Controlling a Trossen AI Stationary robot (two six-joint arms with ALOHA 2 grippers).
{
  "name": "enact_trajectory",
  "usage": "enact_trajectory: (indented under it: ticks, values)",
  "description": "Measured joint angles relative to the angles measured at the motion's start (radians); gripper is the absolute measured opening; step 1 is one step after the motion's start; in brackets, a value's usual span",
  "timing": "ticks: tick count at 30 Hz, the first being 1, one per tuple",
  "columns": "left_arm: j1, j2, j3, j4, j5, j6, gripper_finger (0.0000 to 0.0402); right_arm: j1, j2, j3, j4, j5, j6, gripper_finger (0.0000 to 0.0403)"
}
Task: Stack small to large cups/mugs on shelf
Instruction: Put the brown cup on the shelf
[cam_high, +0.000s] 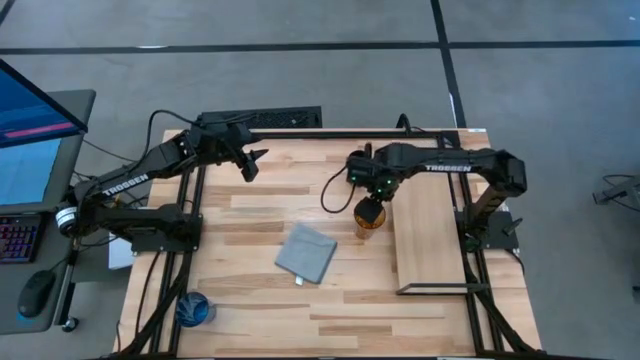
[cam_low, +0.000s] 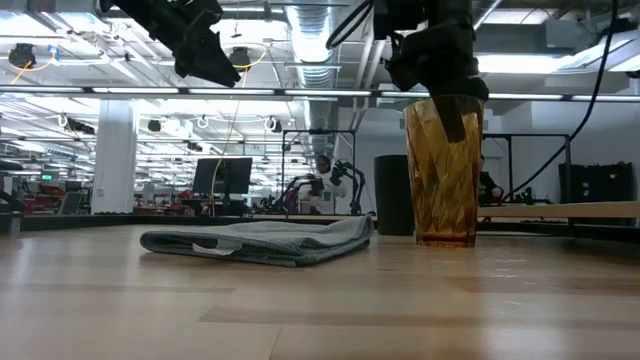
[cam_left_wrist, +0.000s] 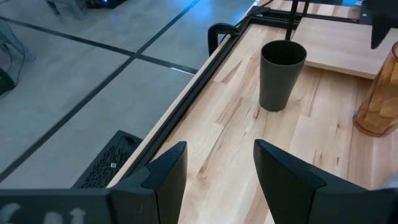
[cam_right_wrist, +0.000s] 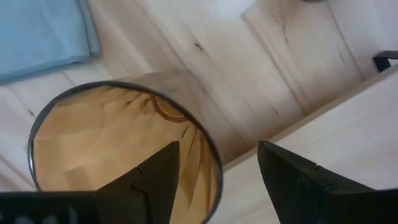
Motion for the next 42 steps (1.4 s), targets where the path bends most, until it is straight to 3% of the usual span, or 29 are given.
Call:
enact_trajectory:
  ticks: [19, 32, 42]
  values:
    - [0.000, 0.000, 0.000, 0.002, 0.000, 0.000, 0.0178, -0.040, 0.000, 0.000, -0.009, -0.055, -0.025, 0.0234]
    - [0.000, 0.000, 0.000, 0.003, 0.000, 0.000, 0.0178, -0.040, 0.000, 0.000, -0.008, -0.057, -0.035, 0.0124]
    - [0.000, 0.000, 0.000, 0.003, 0.000, 0.000, 0.0178, -0.040, 0.000, -0.005, 0.014, -0.058, -0.035, 0.0108]
